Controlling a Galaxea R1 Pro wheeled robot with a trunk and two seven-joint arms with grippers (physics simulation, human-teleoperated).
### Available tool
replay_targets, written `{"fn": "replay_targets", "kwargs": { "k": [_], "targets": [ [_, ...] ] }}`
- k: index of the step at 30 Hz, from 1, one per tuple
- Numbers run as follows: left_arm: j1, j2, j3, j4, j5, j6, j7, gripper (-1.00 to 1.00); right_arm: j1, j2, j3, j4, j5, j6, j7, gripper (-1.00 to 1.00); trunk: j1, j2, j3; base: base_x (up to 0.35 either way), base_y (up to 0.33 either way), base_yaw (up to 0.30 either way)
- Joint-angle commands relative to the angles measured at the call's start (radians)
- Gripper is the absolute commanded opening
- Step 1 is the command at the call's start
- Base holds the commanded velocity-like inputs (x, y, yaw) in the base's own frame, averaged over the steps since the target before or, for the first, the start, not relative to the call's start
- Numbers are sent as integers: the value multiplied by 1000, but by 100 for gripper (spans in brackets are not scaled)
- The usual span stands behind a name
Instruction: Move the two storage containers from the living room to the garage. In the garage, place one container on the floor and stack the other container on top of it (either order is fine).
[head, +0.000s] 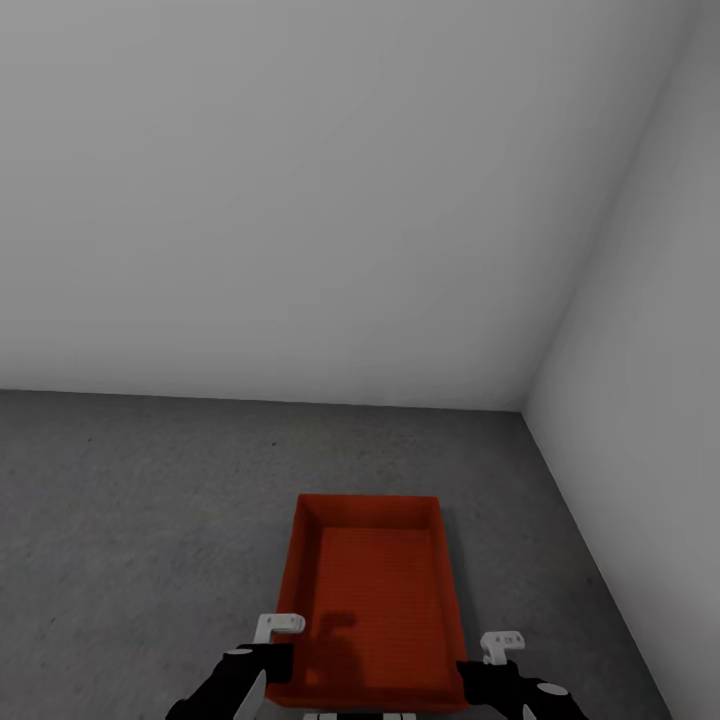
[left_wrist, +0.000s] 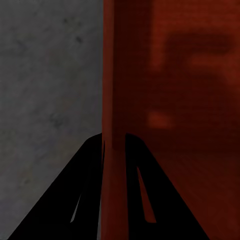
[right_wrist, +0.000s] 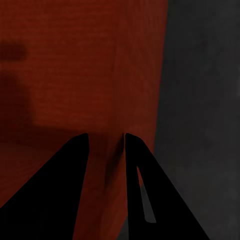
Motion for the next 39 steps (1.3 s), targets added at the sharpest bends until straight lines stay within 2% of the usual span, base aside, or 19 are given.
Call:
{"fn": "replay_targets", "kwargs": {
  "k": [1, 15, 20, 31, 32, 39],
  "targets": [
    [-1, -5, 0, -5, 0, -1, 11, -100, 1, 5, 10, 1, -5, 6, 0, -100, 0, 0, -1, 0, 0, 0],
    [-1, -3, -2, -5, 4, -4, 6, -100, 1, 8, 6, 1, 0, 5, 0, -100, 4, -7, -4, 0, 0, 0],
    [-1, -12, 2, -7, -21, 15, 6, -100, 1, 2, 10, 0, -14, 5, 0, -100, 7, -14, -7, 0, 0, 0],
    [-1, -13, 6, -7, -24, 15, 6, -100, 1, 2, 10, 0, -16, 5, 0, -100, 7, -14, -7, 0, 0, 0],
    [-1, -20, -2, -5, 4, -58, 6, -100, 1, 32, 10, 0, 0, 5, 0, -100, 7, -14, -7, 0, 0, 0],
    [-1, -21, -2, -5, 3, -59, 8, -100, 1, 32, 10, 0, 0, 5, 0, -100, 7, -14, -7, 0, 0, 0]
  ]
}}
